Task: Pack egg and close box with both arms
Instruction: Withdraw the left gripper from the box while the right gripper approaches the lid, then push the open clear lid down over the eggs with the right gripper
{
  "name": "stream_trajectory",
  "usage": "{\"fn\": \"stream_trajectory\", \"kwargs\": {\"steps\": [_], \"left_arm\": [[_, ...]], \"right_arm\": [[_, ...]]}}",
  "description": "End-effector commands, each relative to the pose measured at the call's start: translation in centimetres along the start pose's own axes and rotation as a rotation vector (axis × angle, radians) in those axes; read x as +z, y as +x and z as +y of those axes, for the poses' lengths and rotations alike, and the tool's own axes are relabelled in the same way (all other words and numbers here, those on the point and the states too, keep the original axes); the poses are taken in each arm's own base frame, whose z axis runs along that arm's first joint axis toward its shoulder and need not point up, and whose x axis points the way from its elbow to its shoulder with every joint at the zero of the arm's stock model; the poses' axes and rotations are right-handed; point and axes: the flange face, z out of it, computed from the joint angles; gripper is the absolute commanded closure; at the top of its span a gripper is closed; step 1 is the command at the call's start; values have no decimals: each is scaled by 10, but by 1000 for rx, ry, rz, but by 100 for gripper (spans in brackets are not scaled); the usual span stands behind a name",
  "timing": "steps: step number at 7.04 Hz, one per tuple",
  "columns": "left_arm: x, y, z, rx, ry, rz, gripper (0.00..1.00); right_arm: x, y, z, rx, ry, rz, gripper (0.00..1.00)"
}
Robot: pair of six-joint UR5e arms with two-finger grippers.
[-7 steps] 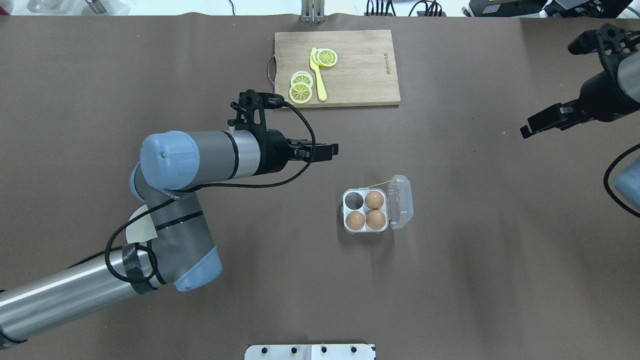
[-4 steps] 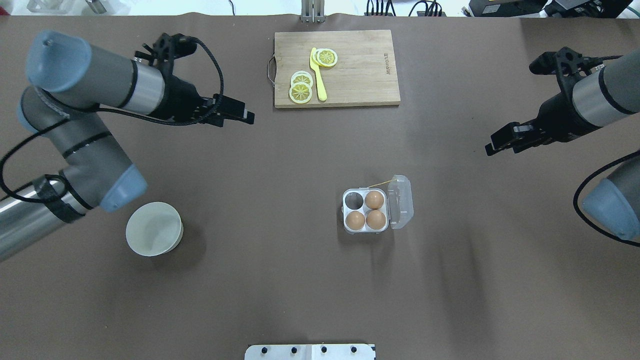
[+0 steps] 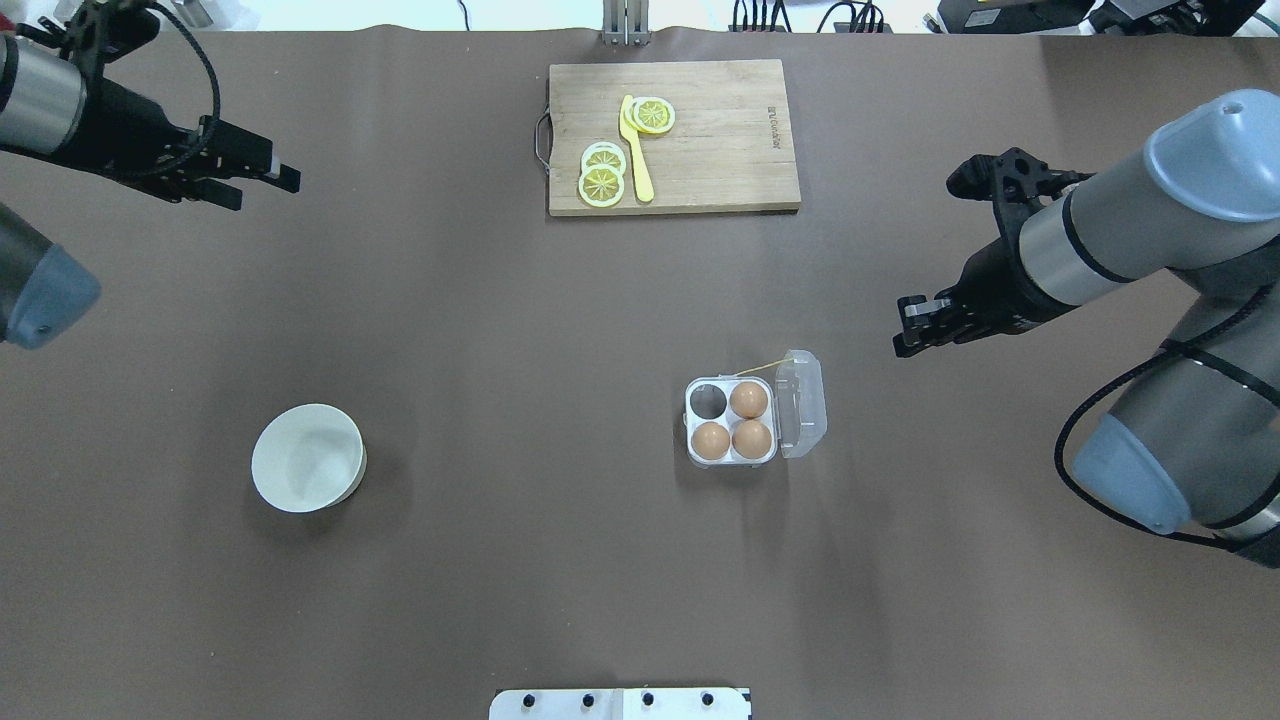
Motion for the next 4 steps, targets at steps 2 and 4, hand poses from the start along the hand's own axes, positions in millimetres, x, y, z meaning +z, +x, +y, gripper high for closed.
{"fn": "stream_trajectory", "kwargs": {"steps": [2, 4], "left_arm": [[-14, -41, 3, -1, 11, -41, 3], [-14, -44, 2, -6, 11, -45, 3]], "right_arm": [[45, -73, 32, -3, 7, -7, 100], [64, -118, 51, 22, 23, -25, 100]]}}
